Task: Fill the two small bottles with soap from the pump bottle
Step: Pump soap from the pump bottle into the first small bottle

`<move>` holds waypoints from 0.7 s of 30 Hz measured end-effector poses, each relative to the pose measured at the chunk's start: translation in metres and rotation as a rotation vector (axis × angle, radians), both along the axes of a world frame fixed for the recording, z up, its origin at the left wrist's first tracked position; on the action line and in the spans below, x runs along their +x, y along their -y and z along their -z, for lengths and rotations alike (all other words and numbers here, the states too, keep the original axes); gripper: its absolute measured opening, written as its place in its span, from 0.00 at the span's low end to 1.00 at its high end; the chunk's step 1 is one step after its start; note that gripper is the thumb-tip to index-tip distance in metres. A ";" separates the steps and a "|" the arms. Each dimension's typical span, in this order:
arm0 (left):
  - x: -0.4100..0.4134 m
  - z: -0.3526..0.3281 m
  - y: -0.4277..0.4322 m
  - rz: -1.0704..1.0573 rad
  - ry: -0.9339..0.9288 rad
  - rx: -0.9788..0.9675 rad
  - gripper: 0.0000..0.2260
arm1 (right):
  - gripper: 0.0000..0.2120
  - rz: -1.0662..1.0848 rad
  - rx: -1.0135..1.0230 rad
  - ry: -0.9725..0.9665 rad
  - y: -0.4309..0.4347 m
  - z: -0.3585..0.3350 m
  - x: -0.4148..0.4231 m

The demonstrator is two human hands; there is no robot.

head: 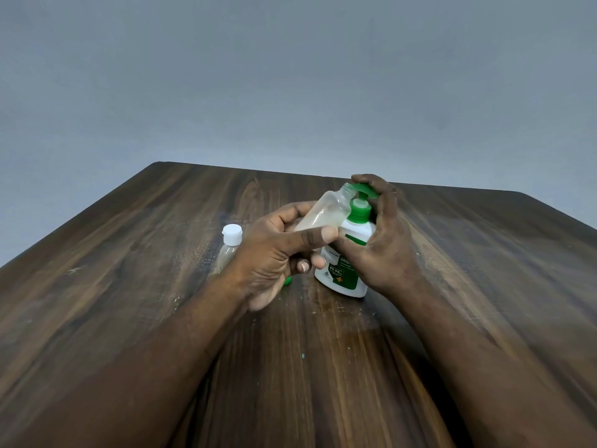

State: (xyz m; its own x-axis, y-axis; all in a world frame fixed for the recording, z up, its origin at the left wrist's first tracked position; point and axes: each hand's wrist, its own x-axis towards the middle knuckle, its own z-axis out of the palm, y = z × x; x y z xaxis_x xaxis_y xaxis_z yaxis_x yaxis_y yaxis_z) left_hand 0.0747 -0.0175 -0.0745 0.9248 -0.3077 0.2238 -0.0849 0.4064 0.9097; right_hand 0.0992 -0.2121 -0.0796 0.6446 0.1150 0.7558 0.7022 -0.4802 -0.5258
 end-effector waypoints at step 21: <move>-0.002 0.002 0.000 -0.093 0.044 0.013 0.21 | 0.34 0.013 0.026 0.025 -0.004 -0.001 -0.001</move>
